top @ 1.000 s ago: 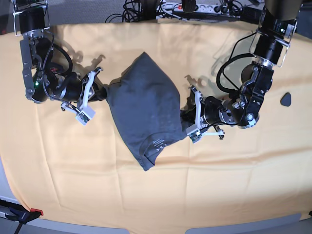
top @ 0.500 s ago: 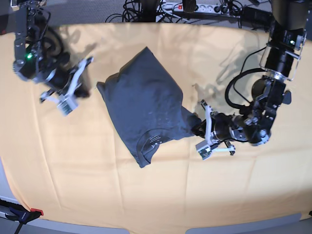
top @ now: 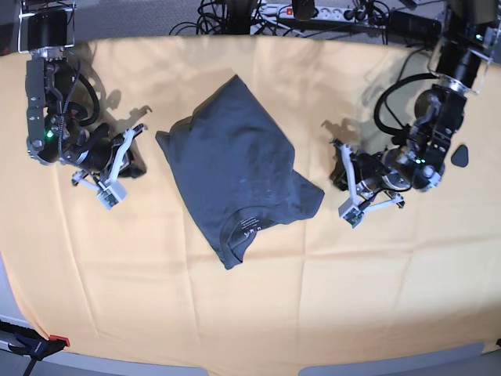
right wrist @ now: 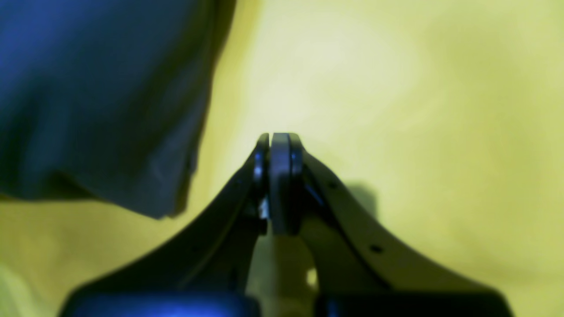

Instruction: Fold the T-shirt properly

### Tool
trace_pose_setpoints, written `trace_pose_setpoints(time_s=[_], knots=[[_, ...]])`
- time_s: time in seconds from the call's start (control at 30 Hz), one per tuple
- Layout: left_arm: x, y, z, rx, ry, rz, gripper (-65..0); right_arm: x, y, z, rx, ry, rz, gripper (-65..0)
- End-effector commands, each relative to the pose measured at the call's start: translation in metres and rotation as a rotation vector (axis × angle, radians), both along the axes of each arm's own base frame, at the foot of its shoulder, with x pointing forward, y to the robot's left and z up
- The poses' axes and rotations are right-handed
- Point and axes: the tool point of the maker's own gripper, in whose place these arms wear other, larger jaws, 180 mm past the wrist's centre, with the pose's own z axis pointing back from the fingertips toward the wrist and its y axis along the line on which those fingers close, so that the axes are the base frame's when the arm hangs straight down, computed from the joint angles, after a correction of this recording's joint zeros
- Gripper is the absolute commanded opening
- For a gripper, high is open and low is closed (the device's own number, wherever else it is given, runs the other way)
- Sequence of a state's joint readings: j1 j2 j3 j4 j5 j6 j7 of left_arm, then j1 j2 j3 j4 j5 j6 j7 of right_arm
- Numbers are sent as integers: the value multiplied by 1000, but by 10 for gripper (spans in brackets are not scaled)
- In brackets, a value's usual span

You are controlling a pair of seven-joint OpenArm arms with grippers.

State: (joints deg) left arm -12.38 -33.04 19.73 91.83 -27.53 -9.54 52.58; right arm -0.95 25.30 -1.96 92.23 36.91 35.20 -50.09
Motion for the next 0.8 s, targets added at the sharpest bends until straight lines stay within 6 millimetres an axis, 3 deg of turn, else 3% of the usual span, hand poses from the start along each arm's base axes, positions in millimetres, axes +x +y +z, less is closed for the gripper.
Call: trace_pose_setpoints(time_s=[0.0,0.2,0.33,0.5,0.63,0.77], knots=[[-9,5,-11,38,36,7,-650,10,1,9,11,-28,3,-650],[-3,-29,-15,4,-42,-17,-650,4,18,5,72,8,18,-650],[7,-20,-27,17,-82,0,-650,-17,31,2,127,74,64,-650],[29,-14,-41,-4,-88,-36,-650,-36,45,15,143,44,92,-650],[60,-28,-28,-78,-159,-42,-650,-60,64,32,141,3,111,-650],[88,-56,1,-178,-267,-68,-650,-73,78,41,122,-35,45,-650]])
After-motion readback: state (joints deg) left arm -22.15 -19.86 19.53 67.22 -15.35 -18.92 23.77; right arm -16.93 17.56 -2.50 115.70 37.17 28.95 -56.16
